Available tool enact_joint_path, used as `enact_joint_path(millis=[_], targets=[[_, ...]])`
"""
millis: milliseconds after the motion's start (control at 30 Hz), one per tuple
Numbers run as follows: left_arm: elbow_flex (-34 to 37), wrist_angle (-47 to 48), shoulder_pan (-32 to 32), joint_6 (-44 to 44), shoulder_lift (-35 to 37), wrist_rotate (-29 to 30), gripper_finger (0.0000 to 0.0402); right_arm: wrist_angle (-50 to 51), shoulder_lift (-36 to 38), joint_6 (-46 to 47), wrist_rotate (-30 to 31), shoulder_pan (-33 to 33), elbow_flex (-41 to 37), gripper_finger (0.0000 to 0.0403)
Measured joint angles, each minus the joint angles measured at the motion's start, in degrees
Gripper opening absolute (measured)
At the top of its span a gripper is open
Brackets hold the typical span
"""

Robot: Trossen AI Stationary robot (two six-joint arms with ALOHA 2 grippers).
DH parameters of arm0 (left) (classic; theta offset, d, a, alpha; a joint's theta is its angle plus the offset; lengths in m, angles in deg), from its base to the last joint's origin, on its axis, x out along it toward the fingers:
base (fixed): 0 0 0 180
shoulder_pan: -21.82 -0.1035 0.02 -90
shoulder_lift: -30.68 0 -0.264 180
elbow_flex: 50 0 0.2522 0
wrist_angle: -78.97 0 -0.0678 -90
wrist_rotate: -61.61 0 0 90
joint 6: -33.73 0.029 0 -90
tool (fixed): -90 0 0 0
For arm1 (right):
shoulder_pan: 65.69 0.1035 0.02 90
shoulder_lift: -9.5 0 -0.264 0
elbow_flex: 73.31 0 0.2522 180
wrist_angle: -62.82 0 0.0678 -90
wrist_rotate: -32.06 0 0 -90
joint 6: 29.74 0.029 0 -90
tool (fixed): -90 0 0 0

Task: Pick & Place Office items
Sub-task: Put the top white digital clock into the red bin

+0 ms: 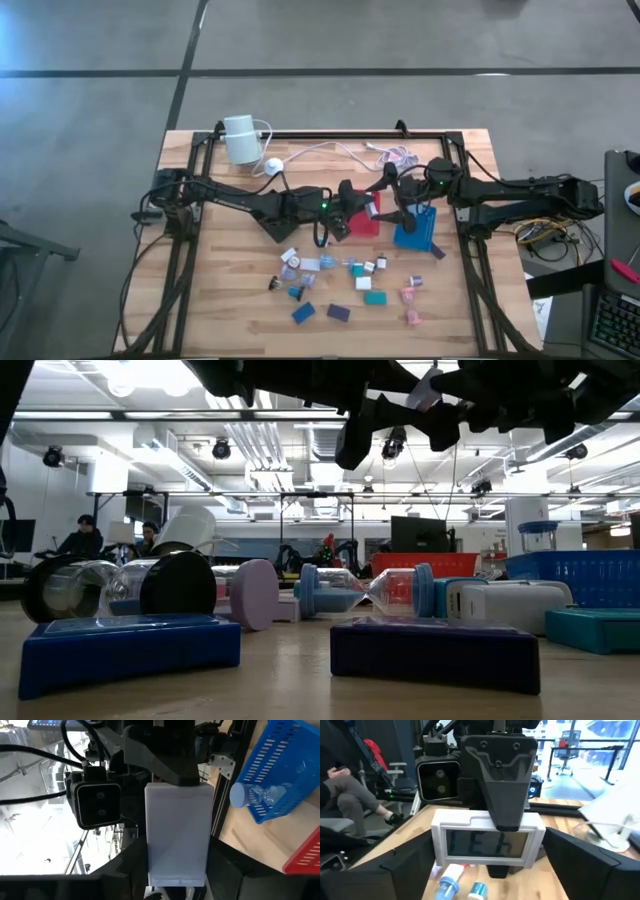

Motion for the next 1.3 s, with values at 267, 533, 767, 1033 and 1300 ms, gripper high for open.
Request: enact_joint_path(millis=[267, 533, 767, 1033, 1300], targets=[[0.6, 0.0, 0.1, -3.2, 1.5, 0.4, 0.0157, 0.4, 2.4, -1.1, 1.1, -0.3, -0.7, 0.0356], [3.8, 0.3, 0.5, -10.5, 7.1, -0.7, 0.0157, 2.1, 5.5, -1.0, 2.8, -0.9, -2.2, 0.0337], [11.9, 0.7, 0.5, -26.5, 20.2, -6.1, 0.0157, 12.4, 10.1, -2.2, 9.2, -0.9, -2.4, 0.0319], [22.5, 6.3, 0.2, -43.9, 36.5, -7.0, 0.016, 14.0, 17.6, -8.8, 14.2, -0.8, -5.8, 0.0246], [34.0, 4.6, -0.1, -53.1, 48.3, -6.9, 0.0161, 14.0, 27.2, -7.4, 14.4, -0.9, -9.0, 0.0113]])
